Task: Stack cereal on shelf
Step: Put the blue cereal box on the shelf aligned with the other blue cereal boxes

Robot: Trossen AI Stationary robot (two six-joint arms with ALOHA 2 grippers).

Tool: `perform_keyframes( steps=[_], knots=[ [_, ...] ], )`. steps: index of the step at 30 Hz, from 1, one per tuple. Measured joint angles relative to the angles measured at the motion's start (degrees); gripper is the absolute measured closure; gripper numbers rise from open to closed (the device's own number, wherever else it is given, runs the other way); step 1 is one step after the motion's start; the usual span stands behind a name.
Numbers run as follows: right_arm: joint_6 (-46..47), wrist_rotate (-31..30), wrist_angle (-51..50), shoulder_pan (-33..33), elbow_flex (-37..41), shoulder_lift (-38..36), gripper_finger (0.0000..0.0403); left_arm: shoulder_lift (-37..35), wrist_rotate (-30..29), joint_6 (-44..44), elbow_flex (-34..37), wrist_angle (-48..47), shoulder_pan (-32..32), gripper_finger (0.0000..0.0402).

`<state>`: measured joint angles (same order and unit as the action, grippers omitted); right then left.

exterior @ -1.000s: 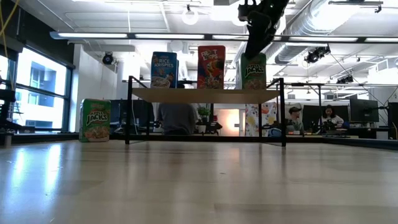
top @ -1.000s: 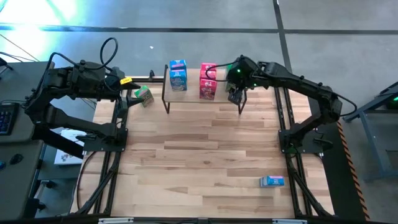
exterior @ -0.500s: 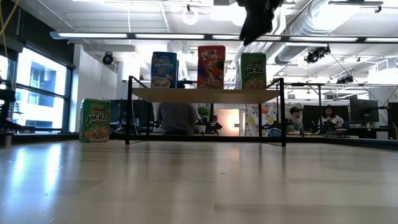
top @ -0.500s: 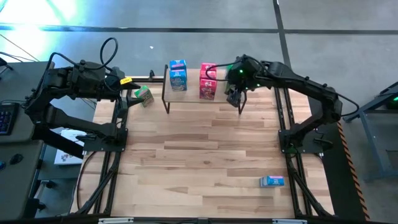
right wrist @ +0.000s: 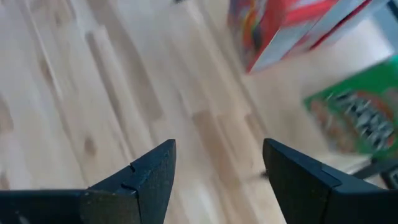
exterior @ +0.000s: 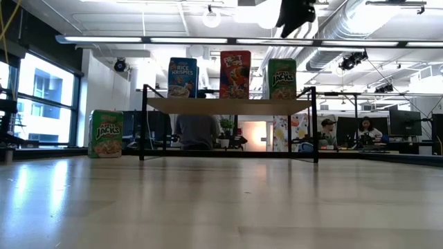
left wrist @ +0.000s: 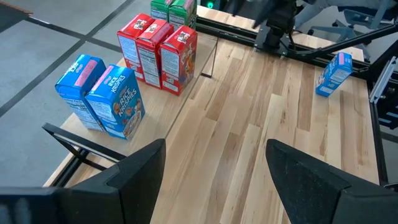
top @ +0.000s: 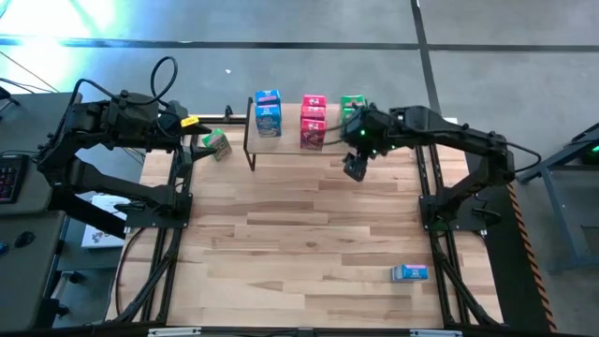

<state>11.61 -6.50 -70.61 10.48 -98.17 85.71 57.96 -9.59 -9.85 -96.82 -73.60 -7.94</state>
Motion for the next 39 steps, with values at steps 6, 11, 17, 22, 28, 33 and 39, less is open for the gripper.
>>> perform_keyframes(
  steps=[6, 11, 17, 22, 28, 33, 39],
  knots=[
    [5.4, 0.6, -8.5, -4.7, 0.0, 0.0, 0.0169, 0.0, 0.0, 0.0, 0.0, 0.0, 0.0, 0.0133],
    [12.0, 0.8, -14.6, -9.2, 0.0, 0.0, 0.0169, 0.0, 0.0, 0.0, 0.0, 0.0, 0.0, 0.0133],
    [20.2, 0.9, -17.0, -13.7, 0.0, 0.0, 0.0169, 0.0, 0.0, 0.0, 0.0, 0.0, 0.0, 0.0133],
    [25.5, 0.9, -19.5, -17.7, 0.0, 0.0, 0.0169, 0.0, 0.0, 0.0, 0.0, 0.0, 0.0, 0.0133],
    [27.0, 2.1, -19.4, -24.0, 2.4, -1.1, 0.0169, 0.0, 0.0, 0.0, 0.0, 0.0, 0.0, 0.0133],
    [29.7, 3.8, -19.4, -30.0, 7.3, -3.4, 0.0169, 0.0, 0.0, 0.0, 0.0, 0.0, 0.0, 0.0133],
    [32.1, 5.1, -17.0, -37.4, 14.1, -7.3, 0.0169, 0.0, 0.0, 0.0, 0.0, 0.0, 0.0, 0.0133]
  ],
)
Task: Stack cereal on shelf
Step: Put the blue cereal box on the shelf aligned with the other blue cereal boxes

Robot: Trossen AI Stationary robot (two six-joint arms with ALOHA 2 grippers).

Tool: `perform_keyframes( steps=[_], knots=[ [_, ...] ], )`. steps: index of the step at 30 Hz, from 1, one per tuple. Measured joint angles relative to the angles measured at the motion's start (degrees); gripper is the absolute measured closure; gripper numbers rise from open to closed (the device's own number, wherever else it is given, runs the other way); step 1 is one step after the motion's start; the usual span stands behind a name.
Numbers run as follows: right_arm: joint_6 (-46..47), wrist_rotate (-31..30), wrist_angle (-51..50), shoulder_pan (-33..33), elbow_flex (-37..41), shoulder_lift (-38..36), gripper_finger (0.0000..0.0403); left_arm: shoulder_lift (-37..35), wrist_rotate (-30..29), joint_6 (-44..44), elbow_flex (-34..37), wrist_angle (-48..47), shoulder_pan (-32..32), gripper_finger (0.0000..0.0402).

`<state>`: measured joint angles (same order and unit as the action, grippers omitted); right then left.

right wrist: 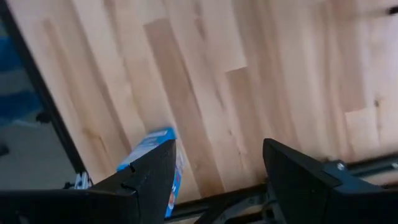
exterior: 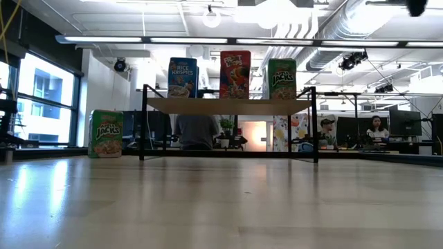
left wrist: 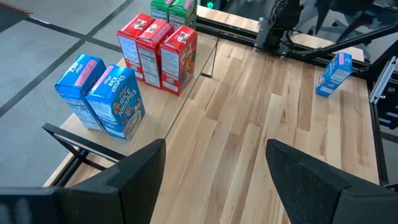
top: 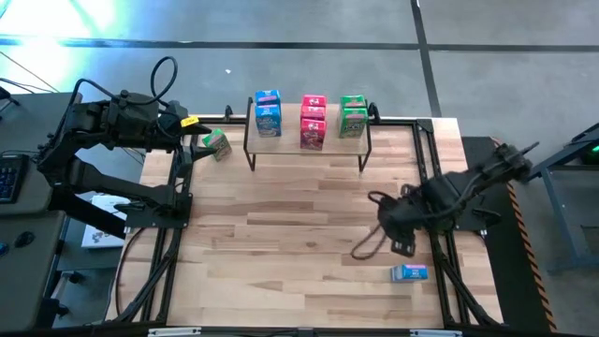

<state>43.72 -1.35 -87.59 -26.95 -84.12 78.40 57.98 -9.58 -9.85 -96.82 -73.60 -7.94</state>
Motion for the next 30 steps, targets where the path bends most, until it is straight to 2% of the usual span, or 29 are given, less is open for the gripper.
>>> perform_keyframes(
  steps=[11, 18, 21, 30],
  knots=[
    [5.6, 0.1, 9.2, -12.8, 10.7, -4.5, 0.0166, 0.0, 0.0, 0.0, 0.0, 0.0, 0.0, 0.0133],
    [13.2, 0.1, 12.3, -21.0, 14.9, -4.7, 0.0115, 0.0, 0.0, 0.0, 0.0, 0.0, 0.0, 0.0133],
    [16.4, 0.1, 14.9, -24.4, 16.6, -4.7, 0.0106, 0.0, 0.0, 0.0, 0.0, 0.0, 0.0, 0.0133],
    [24.1, -1.0, 21.8, -29.7, 23.1, -4.7, 0.0105, 0.0, 0.0, 0.0, 0.0, 0.0, 0.0, 0.0133]
  ],
)
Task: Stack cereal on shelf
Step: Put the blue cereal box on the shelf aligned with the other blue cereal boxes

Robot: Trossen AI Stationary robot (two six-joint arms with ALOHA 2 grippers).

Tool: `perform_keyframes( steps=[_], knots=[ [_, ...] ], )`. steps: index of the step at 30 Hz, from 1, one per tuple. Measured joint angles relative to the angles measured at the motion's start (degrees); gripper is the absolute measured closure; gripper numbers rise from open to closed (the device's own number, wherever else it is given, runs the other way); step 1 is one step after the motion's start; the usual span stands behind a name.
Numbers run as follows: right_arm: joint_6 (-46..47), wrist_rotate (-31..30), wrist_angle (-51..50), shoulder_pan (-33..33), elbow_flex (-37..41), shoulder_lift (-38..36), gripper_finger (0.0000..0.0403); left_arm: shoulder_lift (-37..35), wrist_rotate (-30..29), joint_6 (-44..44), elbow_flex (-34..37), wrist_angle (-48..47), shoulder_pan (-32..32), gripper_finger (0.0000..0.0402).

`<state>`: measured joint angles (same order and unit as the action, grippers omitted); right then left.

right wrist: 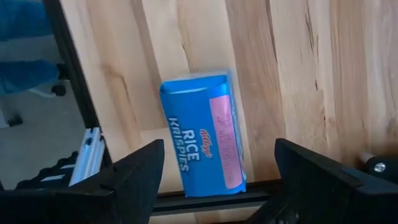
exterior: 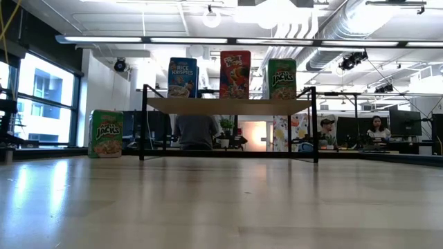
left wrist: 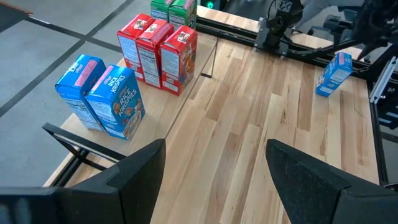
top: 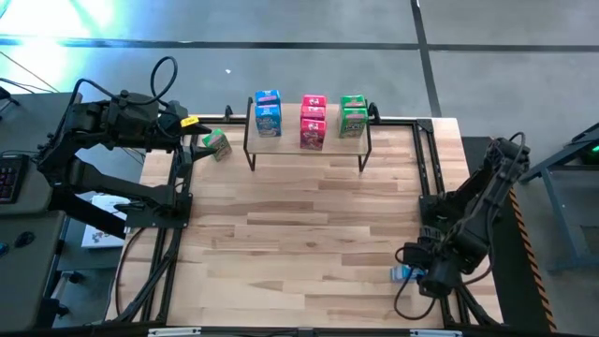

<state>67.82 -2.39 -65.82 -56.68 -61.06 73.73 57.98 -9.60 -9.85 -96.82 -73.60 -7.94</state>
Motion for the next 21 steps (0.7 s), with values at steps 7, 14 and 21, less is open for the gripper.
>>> perform_keyframes(
  steps=[7, 14, 21],
  knots=[
    [1.2, 1.3, 3.7, -0.4, 3.9, 0.0, 0.0105, 0.0, 0.0, 0.0, 0.0, 0.0, 0.0, 0.0133],
    [2.3, 2.6, 5.6, -0.4, 7.0, 0.2, 0.0108, 0.0, 0.0, 0.0, 0.0, 0.0, 0.0, 0.0133],
    [3.6, 3.0, 6.2, 0.0, 7.8, 0.3, 0.0163, 0.0, 0.0, 0.0, 0.0, 0.0, 0.0, 0.0133]
  ],
)
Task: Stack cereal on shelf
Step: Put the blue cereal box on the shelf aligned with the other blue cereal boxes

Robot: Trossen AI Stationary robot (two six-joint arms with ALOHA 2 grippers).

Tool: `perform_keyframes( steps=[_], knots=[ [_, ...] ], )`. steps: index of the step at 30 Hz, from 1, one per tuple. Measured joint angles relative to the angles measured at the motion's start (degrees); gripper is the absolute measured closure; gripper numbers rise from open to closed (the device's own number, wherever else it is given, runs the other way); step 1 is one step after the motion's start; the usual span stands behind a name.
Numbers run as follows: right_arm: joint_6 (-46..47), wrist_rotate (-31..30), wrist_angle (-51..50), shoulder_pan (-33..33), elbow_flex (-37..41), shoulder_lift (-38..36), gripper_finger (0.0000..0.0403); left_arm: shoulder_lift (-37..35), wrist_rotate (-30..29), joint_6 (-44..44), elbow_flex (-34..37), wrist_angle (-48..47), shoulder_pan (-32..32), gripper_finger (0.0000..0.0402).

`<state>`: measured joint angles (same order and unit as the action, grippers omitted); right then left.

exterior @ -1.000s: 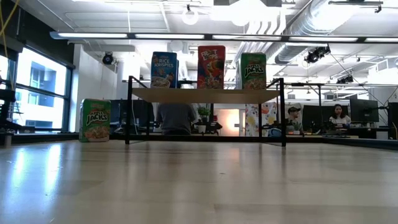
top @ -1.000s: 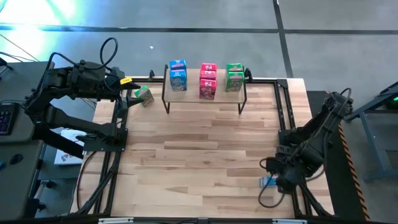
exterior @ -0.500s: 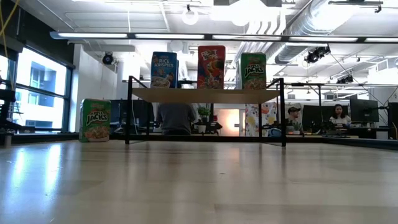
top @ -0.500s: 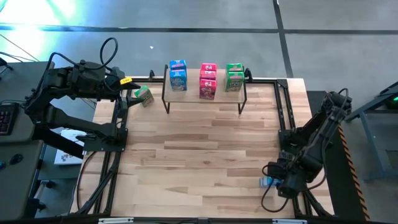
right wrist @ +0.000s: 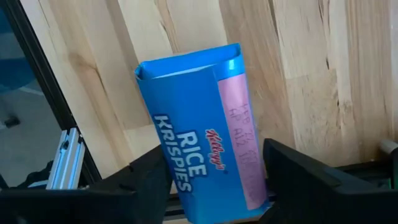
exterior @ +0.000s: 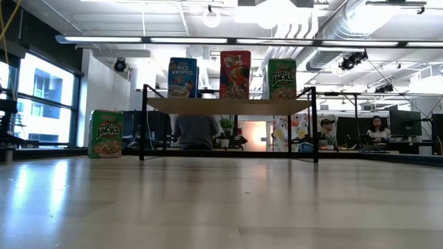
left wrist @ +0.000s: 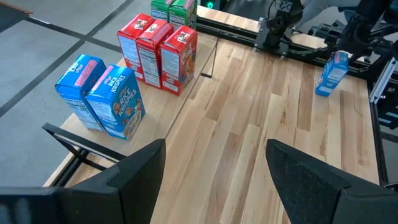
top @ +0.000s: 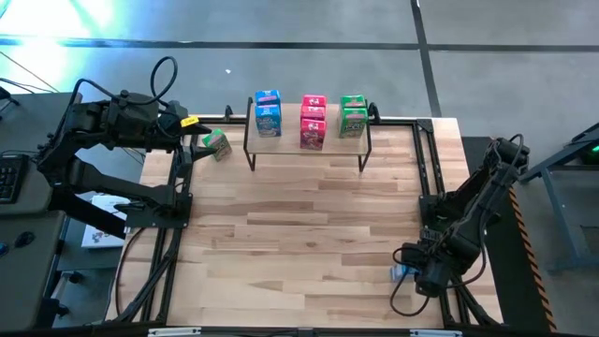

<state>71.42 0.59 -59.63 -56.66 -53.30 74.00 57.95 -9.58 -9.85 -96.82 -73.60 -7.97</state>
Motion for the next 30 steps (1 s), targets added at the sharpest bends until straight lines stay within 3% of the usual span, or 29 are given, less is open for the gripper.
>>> perform_keyframes(
  steps=[9, 22, 30],
  knots=[
    [0.2, -0.1, 0.3, 1.6, 0.0, 0.0, 0.0223, 0.0, 0.0, 0.0, 0.0, 0.0, 0.0, 0.0133],
    [-0.9, 0.6, 0.5, 7.0, -0.1, 0.0, 0.0256, 0.0, 0.0, 0.0, 0.0, 0.0, 0.0, 0.0133],
    [-6.2, 1.1, -0.1, 14.1, -2.8, 0.0, 0.0258, 0.0, 0.0, 0.0, 0.0, 0.0, 0.0, 0.0133]
  ],
)
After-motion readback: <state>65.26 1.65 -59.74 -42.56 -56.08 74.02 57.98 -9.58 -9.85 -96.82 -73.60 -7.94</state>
